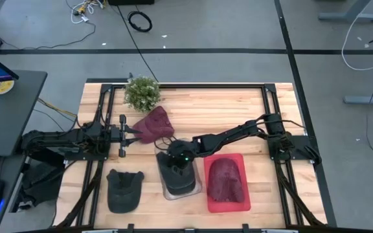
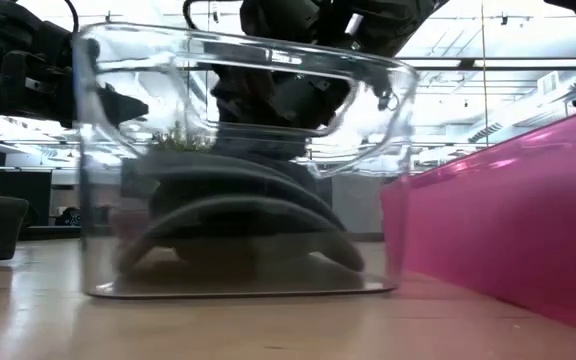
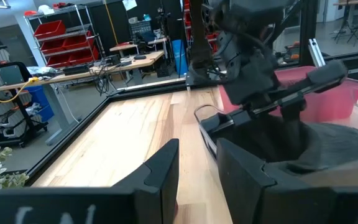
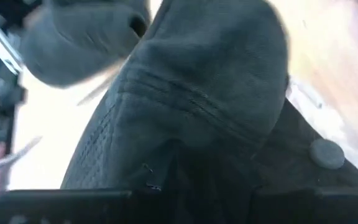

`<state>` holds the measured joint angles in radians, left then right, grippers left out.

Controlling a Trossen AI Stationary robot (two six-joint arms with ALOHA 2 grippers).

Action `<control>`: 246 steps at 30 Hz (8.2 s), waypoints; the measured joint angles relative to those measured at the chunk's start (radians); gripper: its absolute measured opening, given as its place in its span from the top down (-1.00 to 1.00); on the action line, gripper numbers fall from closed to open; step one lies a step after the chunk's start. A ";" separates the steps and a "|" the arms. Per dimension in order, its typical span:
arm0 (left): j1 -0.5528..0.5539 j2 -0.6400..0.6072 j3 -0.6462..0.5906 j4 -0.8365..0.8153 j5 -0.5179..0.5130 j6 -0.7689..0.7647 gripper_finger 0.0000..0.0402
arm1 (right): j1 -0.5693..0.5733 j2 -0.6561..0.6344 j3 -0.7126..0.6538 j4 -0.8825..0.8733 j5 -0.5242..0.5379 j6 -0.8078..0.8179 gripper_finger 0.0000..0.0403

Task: Pick & Place hat
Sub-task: Put the top black cap in the transparent bin, then adjust the bins

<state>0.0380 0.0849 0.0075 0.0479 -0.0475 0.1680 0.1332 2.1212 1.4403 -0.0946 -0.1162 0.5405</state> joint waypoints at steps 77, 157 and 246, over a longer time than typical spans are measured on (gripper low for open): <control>0.000 0.000 0.000 -0.002 0.000 0.000 0.43 | 0.357 -0.117 0.313 -0.437 0.201 -0.082 0.49; 0.000 0.033 0.000 0.000 0.000 0.000 0.43 | 0.328 0.109 0.311 -0.124 0.219 -0.027 0.25; 0.000 0.033 0.000 0.000 0.000 0.000 0.43 | 0.487 -0.076 0.022 -0.607 0.178 0.003 0.98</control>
<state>0.0381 0.1177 0.0077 0.0479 -0.0478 0.1678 0.6200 2.0457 1.4624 -0.7021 0.0614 0.5438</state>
